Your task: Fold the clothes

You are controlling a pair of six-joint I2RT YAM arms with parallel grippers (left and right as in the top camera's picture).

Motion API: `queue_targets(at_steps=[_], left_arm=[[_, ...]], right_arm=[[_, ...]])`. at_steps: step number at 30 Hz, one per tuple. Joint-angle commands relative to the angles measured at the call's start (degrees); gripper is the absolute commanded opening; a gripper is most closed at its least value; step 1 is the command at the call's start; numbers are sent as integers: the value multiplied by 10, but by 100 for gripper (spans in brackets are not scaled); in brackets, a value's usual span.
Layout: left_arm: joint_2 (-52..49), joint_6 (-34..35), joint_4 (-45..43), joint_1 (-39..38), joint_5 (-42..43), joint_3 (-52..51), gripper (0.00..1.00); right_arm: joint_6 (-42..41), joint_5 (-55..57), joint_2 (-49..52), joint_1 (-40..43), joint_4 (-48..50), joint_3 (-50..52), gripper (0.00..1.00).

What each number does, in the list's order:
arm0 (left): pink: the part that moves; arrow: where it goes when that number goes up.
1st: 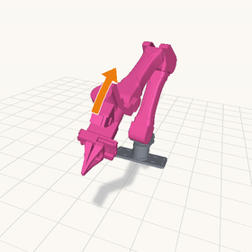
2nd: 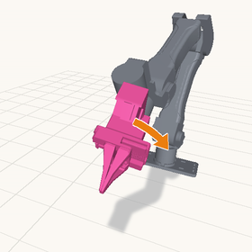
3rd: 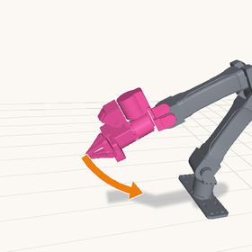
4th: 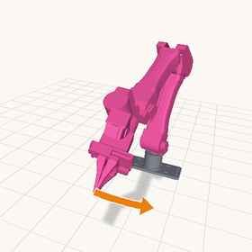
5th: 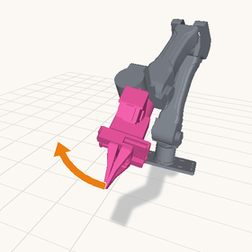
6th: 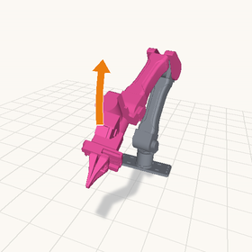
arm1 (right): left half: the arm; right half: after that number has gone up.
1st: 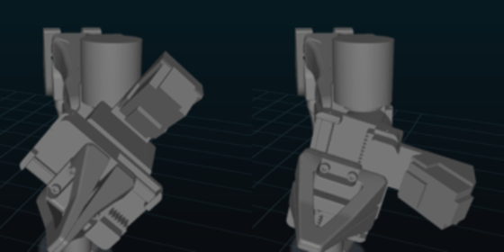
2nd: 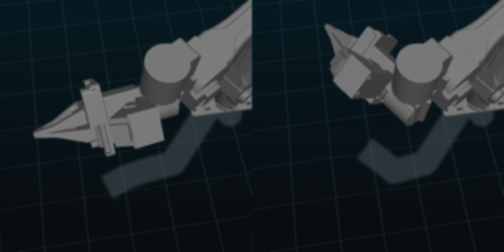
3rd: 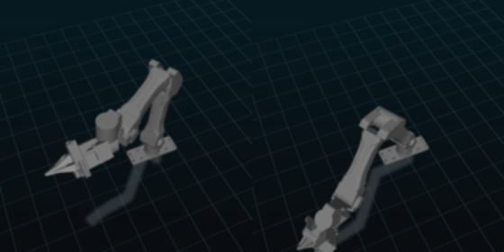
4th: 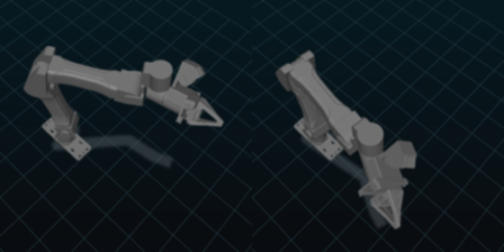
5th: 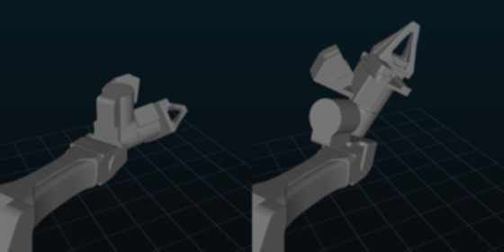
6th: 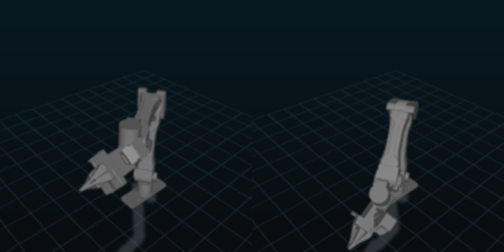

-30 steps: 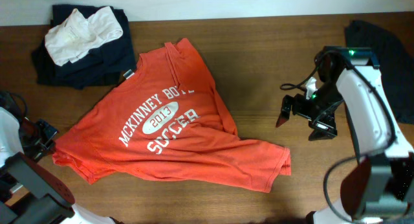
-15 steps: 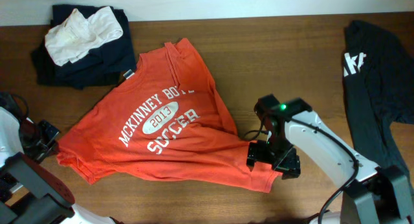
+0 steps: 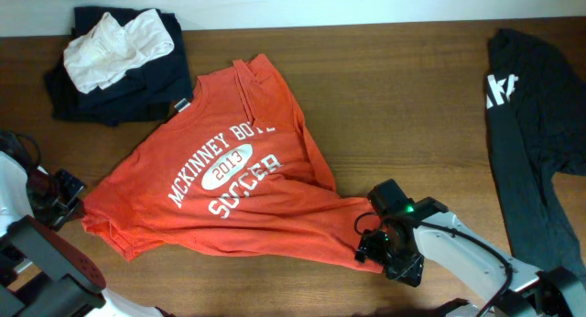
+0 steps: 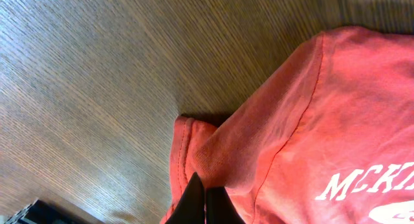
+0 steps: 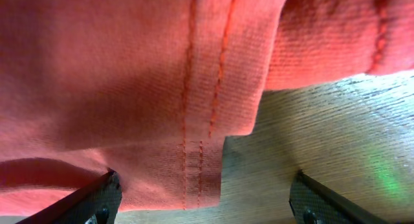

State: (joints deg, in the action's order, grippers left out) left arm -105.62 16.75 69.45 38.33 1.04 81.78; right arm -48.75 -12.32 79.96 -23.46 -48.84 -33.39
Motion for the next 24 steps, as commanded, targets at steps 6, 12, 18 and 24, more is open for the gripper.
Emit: queue_targets(at_steps=[6, 12, 18, 24], left_arm=[[13, 6, -2, 1, 3, 11, 0], [14, 5, 10, -2, 43, 12, 0], [59, -10, 78, -48, 37, 82, 0], [103, -9, 18, -90, 37, 114, 0]], right_arm=[[-13, -6, -1, -5, 60, 12, 37], [-8, 11, -2, 19, -52, -82, 4], [114, 93, -5, 102, -285, -407, 4], [141, 90, 24, 127, -298, -482, 7]])
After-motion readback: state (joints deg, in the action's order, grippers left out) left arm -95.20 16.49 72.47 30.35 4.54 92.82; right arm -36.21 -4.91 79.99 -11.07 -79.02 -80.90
